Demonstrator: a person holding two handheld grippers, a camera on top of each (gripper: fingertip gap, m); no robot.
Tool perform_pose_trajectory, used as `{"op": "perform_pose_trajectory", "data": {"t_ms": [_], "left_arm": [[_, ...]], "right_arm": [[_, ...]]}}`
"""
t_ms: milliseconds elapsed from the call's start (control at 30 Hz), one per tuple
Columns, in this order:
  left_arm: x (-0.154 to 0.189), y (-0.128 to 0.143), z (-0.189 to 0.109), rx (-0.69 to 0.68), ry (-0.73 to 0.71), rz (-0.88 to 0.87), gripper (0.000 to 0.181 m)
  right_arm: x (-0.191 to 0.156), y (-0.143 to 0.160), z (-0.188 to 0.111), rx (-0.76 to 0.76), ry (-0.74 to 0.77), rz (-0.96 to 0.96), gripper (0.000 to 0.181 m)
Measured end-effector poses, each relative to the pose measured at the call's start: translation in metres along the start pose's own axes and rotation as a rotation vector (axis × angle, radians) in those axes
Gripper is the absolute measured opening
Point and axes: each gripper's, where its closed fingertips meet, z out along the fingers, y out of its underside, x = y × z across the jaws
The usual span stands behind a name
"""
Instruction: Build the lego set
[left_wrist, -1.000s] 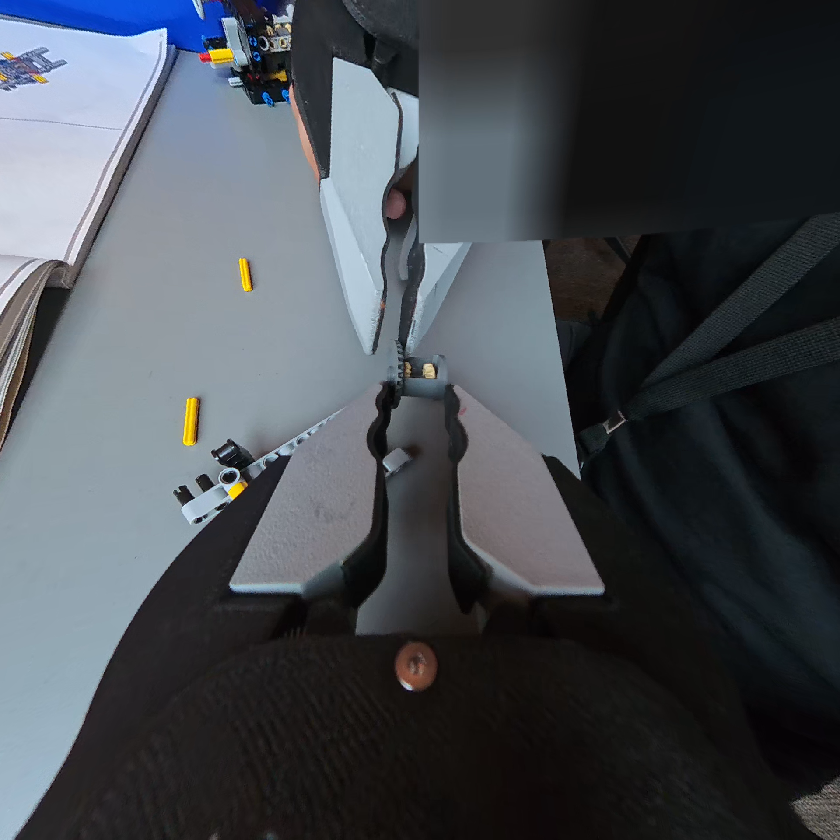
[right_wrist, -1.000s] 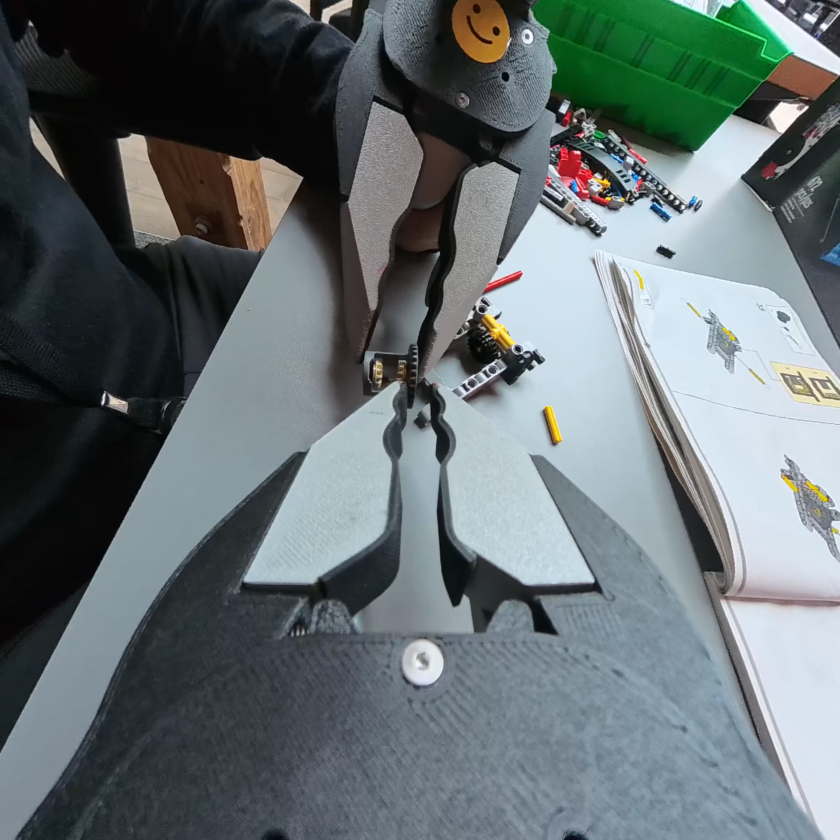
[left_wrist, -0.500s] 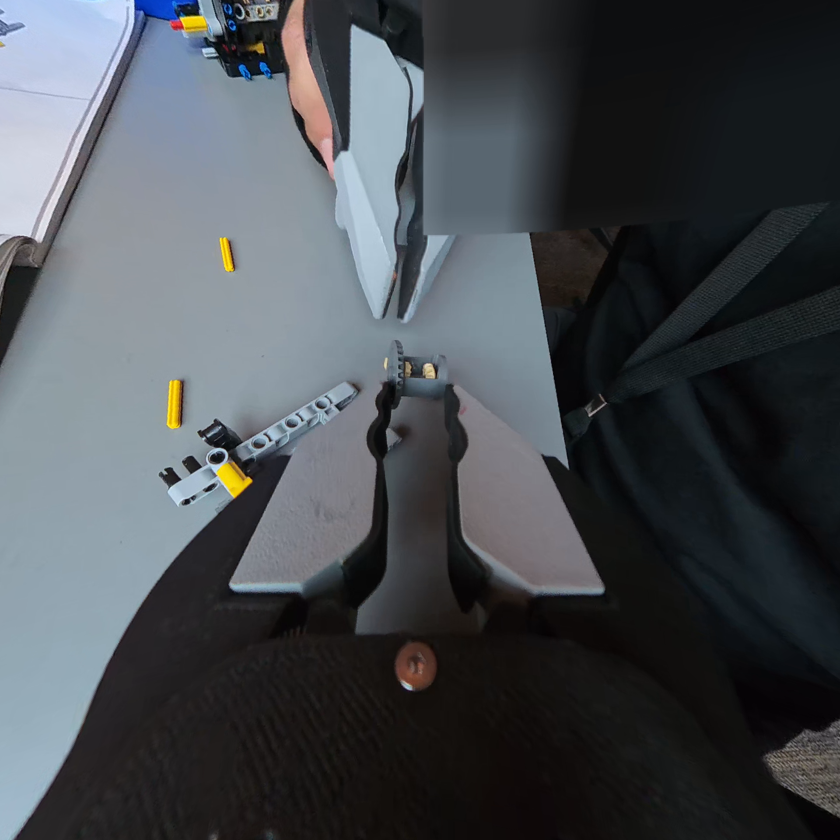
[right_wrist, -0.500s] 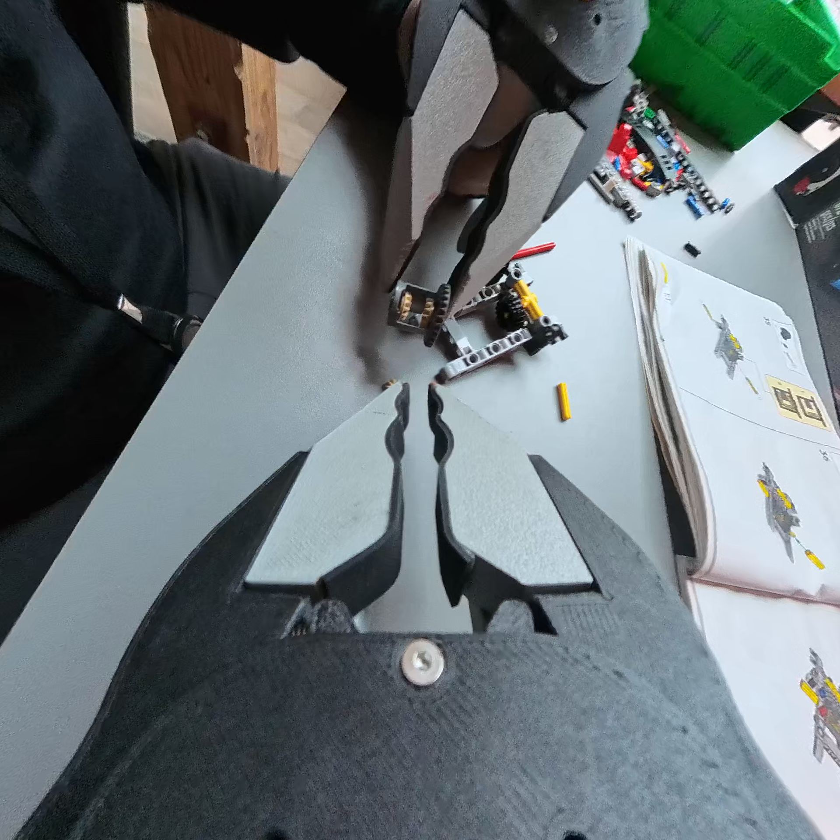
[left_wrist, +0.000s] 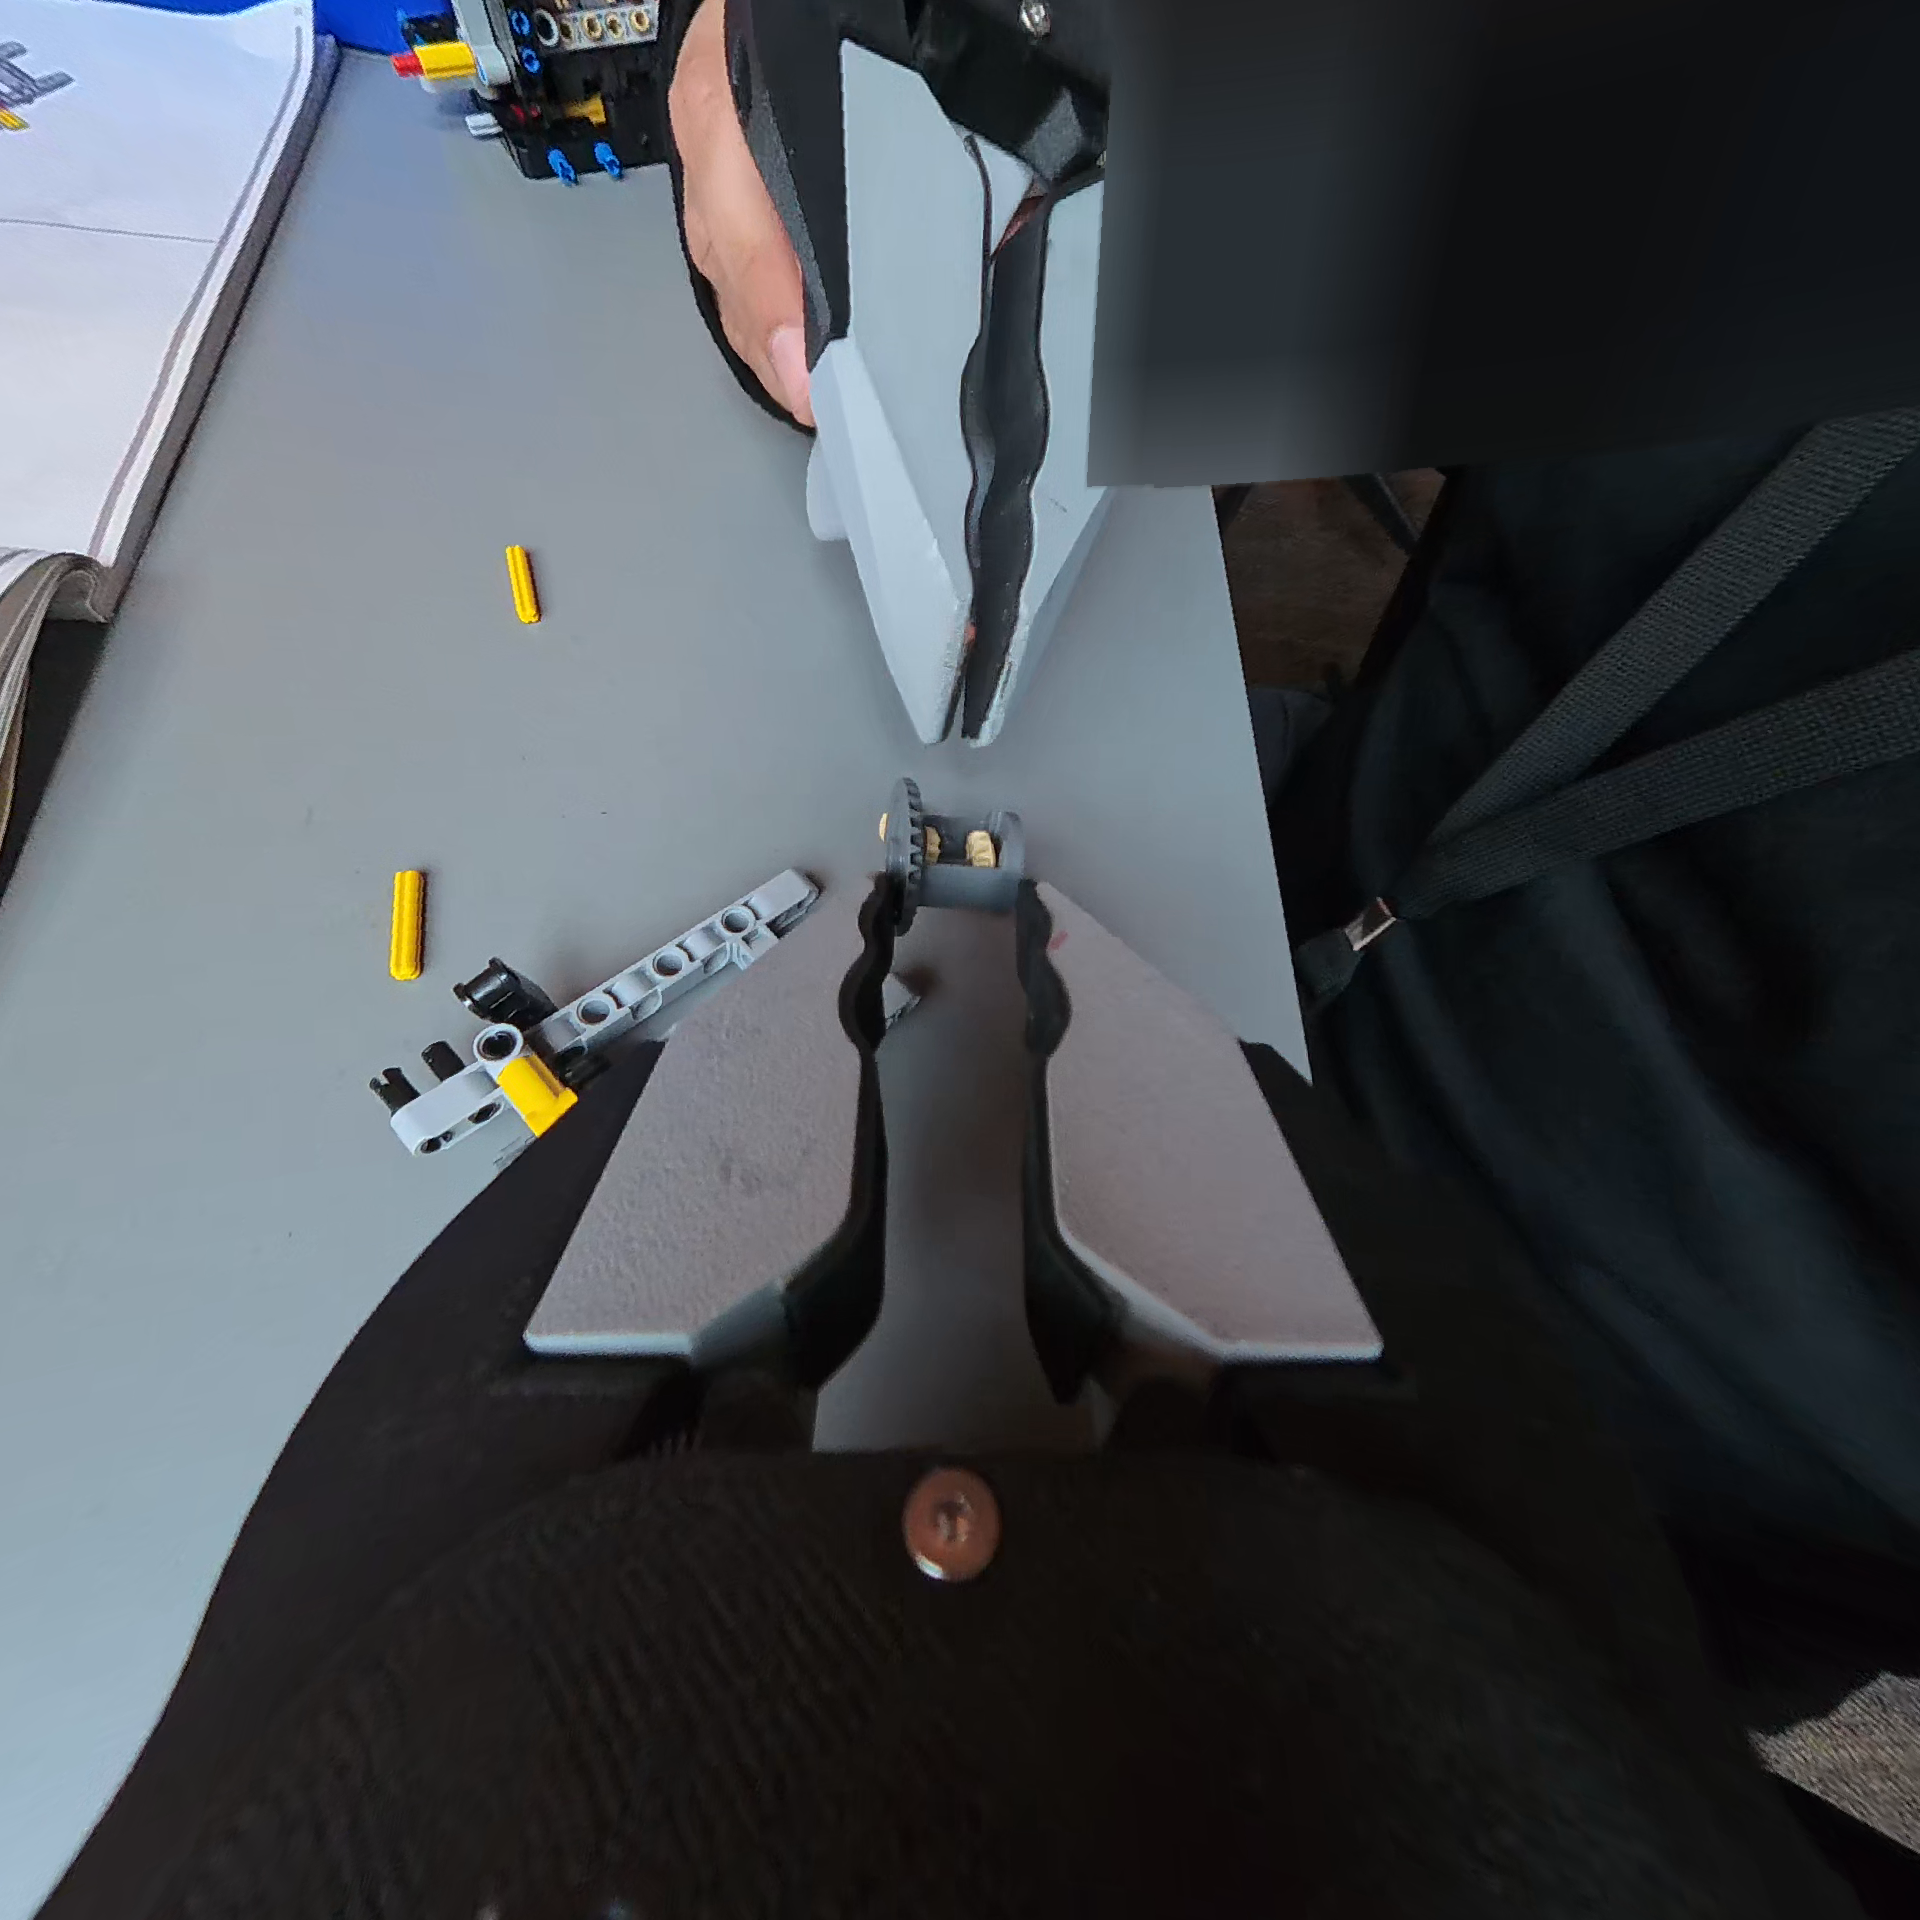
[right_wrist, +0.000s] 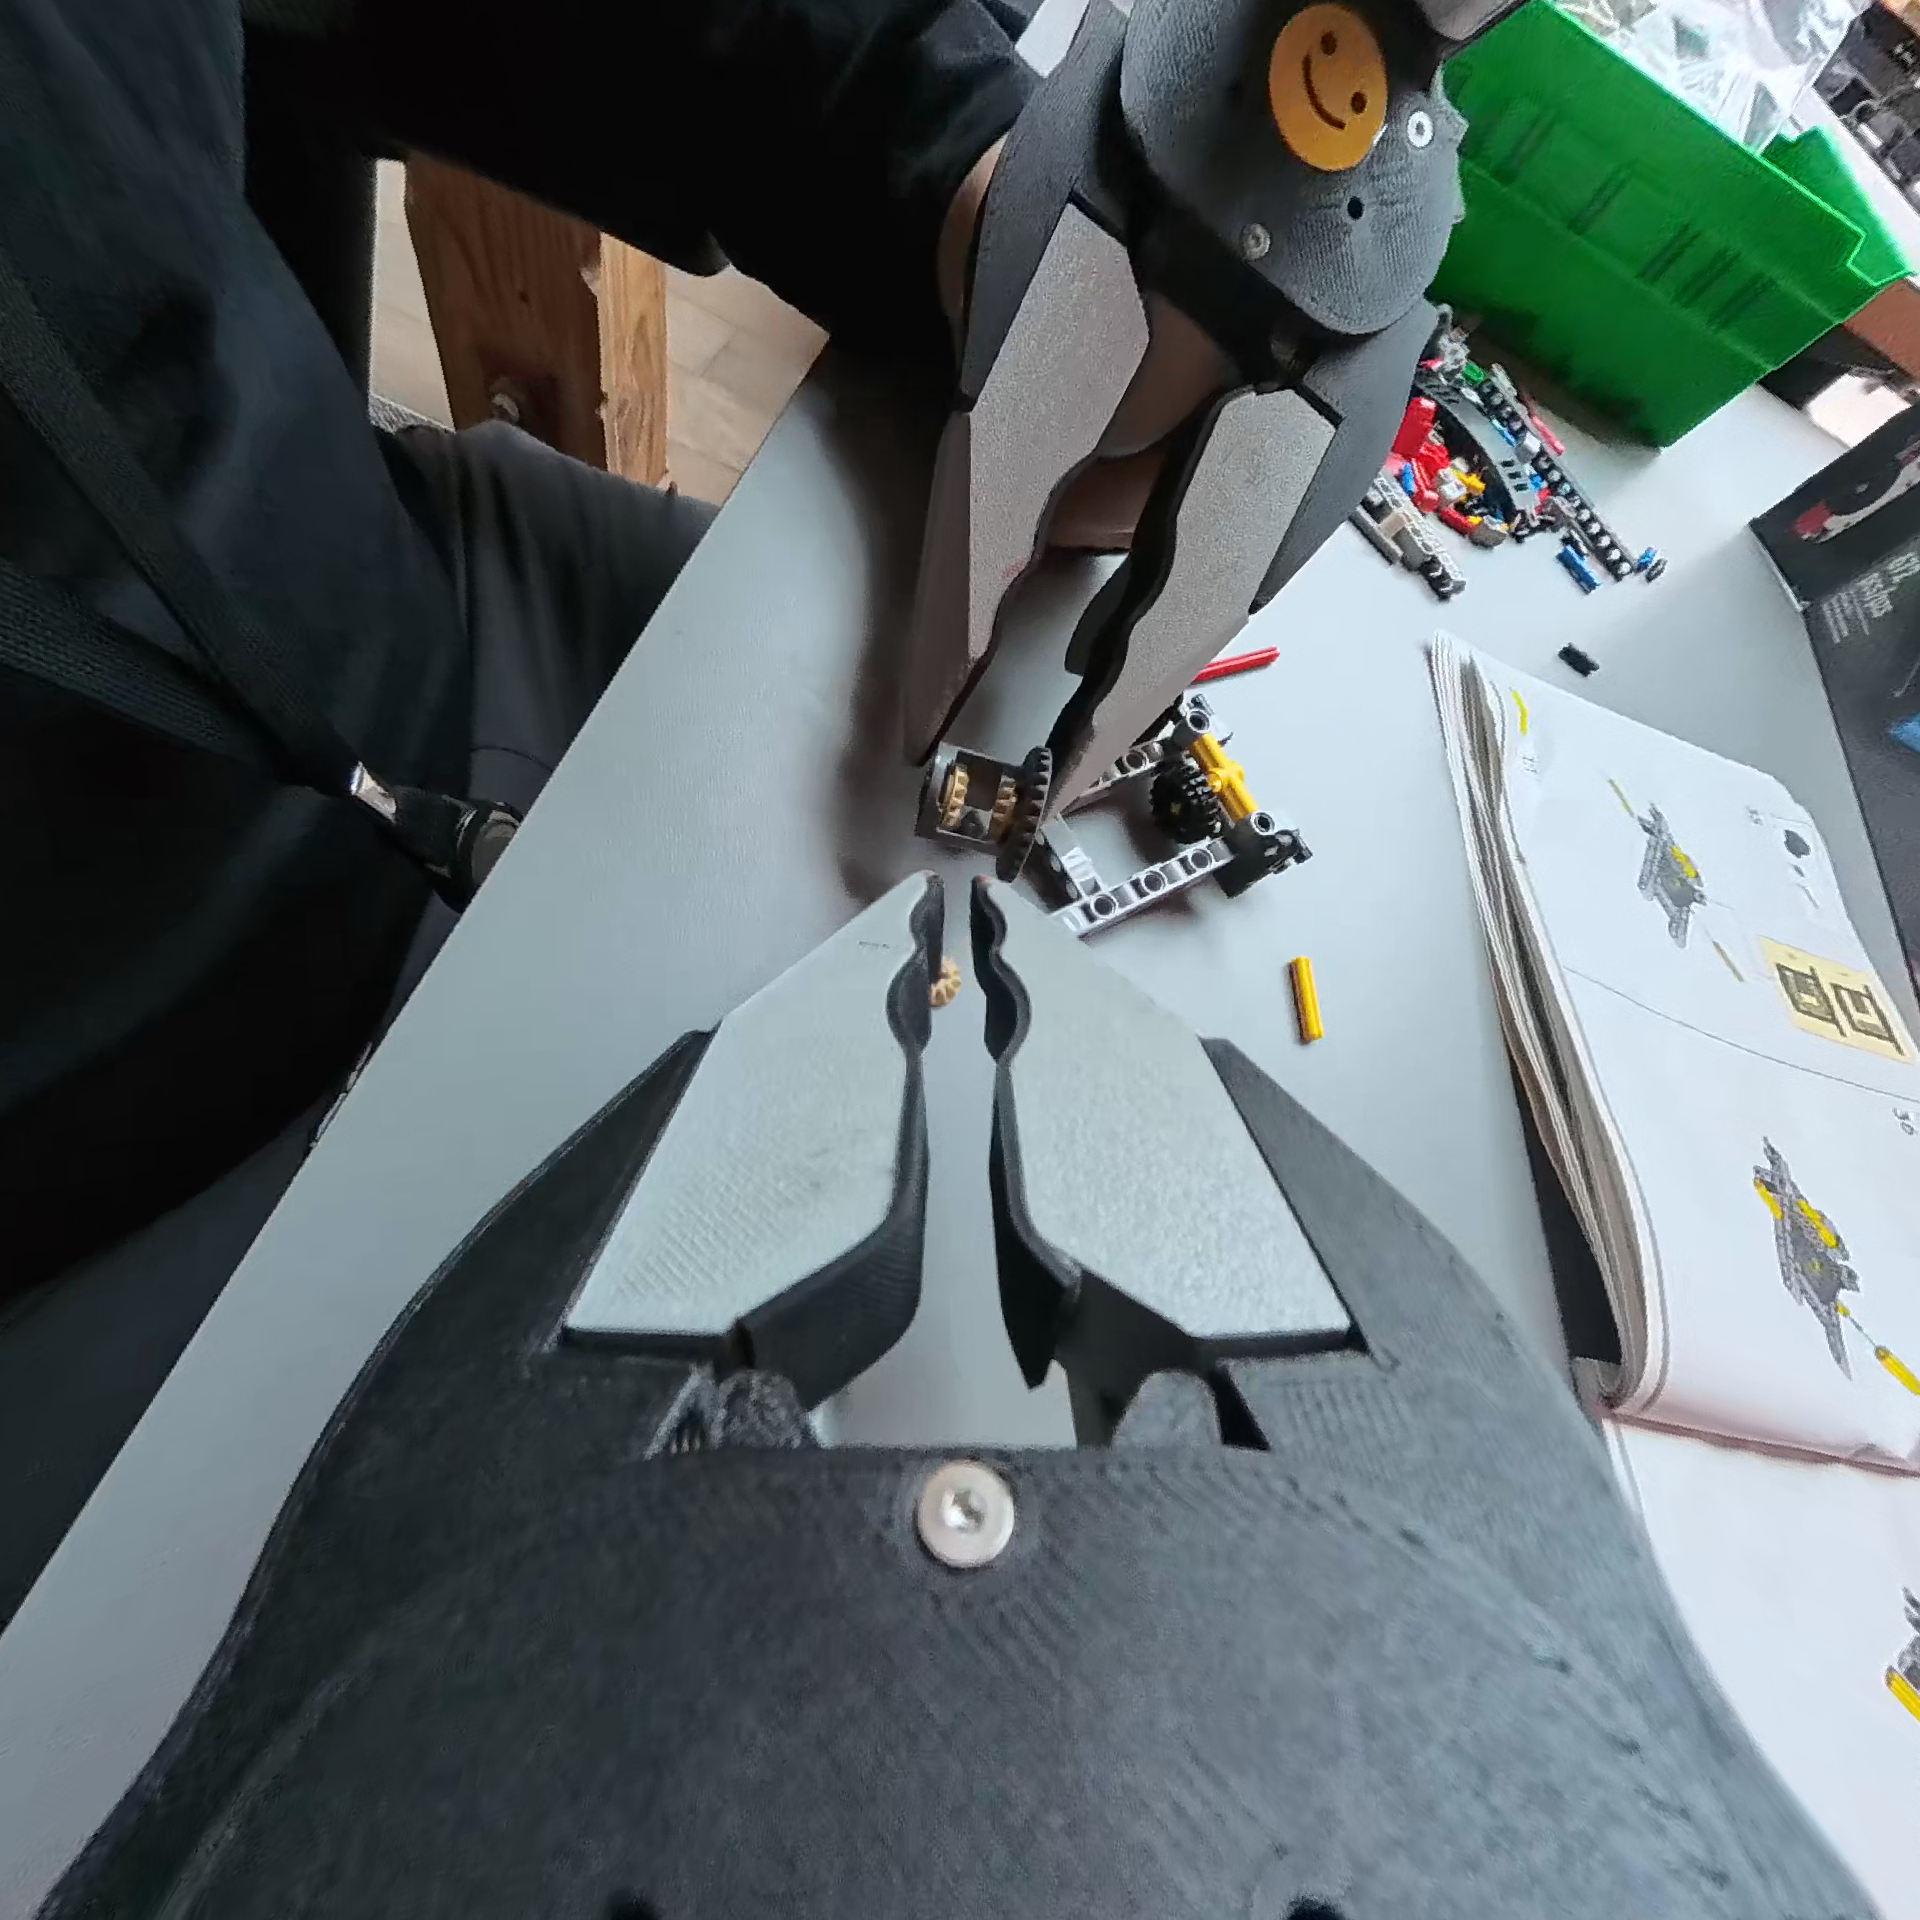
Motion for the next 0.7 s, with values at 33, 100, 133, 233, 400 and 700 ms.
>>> {"op": "perform_pose_trajectory", "data": {"t_ms": [33,100,133,233,400,700], "left_arm": [[0.000,-0.001,0.000,0.004,-0.002,0.003,0.020],[0.002,-0.002,-0.001,0.013,-0.001,0.021,0.020],[0.004,-0.002,-0.002,0.019,0.001,0.040,0.020],[0.009,-0.002,-0.001,0.017,-0.006,0.101,0.020],[0.014,0.000,0.000,0.002,0.002,0.141,0.021],[0.009,0.002,0.002,-0.014,-0.004,0.101,0.020]], "right_arm": [[0.000,0.000,0.000,-0.001,-0.003,0.005,0.002],[0.001,0.003,0.001,-0.011,0.000,0.007,0.002],[0.002,0.004,0.001,-0.012,0.001,0.006,0.002],[0.001,0.005,0.000,-0.016,-0.006,0.007,0.002],[-0.002,0.017,-0.002,-0.068,-0.035,-0.020,0.002],[-0.004,0.024,0.001,-0.094,-0.051,-0.006,0.003]]}}
